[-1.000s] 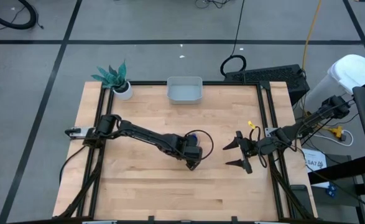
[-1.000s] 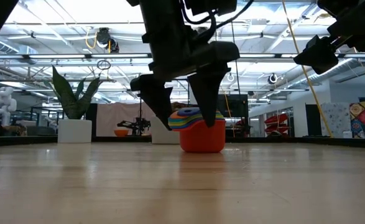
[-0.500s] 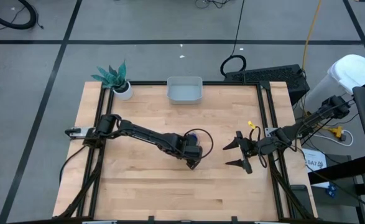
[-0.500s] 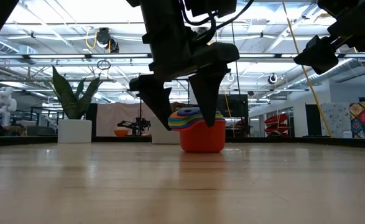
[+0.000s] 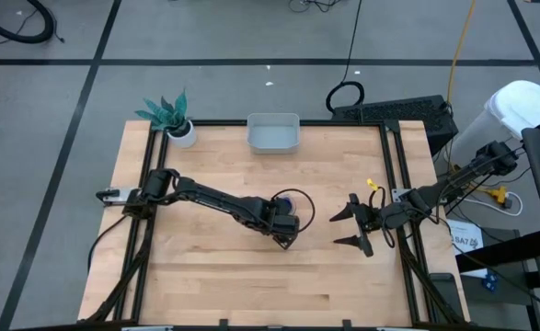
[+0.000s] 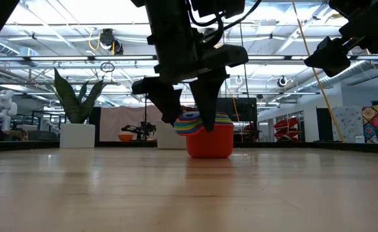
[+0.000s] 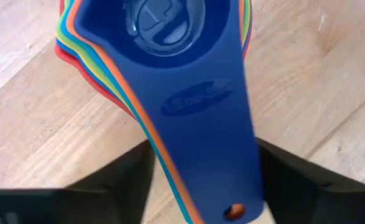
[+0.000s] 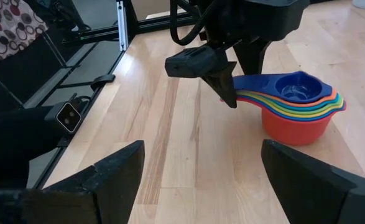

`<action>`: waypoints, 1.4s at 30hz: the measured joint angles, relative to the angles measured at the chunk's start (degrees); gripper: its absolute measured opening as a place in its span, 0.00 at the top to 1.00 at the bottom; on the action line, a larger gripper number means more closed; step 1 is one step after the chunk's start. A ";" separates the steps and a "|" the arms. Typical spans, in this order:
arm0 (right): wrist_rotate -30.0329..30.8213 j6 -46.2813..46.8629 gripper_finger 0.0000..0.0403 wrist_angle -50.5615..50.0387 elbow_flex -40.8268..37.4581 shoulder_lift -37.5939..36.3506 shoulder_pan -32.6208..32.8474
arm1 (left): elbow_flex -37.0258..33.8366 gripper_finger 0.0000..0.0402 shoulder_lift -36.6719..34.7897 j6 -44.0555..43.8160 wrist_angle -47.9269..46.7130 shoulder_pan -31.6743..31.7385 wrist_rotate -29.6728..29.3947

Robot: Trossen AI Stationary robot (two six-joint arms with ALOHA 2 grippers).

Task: Nest measuring cups in basket
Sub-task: Put the nested measuring cups into the gray bin

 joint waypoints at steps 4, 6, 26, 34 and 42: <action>0.00 0.02 0.22 0.01 0.00 0.00 0.00 | 0.00 0.51 -0.02 1.92 0.15 0.00 -0.15; 0.00 0.02 0.22 0.02 0.00 0.00 0.00 | 0.00 0.57 -0.02 2.26 0.32 0.03 -0.16; 0.00 0.22 0.22 0.09 0.00 0.00 0.00 | 0.00 0.30 -0.02 2.87 0.39 0.04 0.80; -0.02 0.20 0.22 0.09 0.00 0.00 0.00 | 0.00 0.41 -0.04 3.04 0.37 0.61 0.67; -0.04 0.20 0.22 0.09 0.00 0.00 0.00 | 0.00 0.47 -0.07 4.77 0.37 0.76 1.08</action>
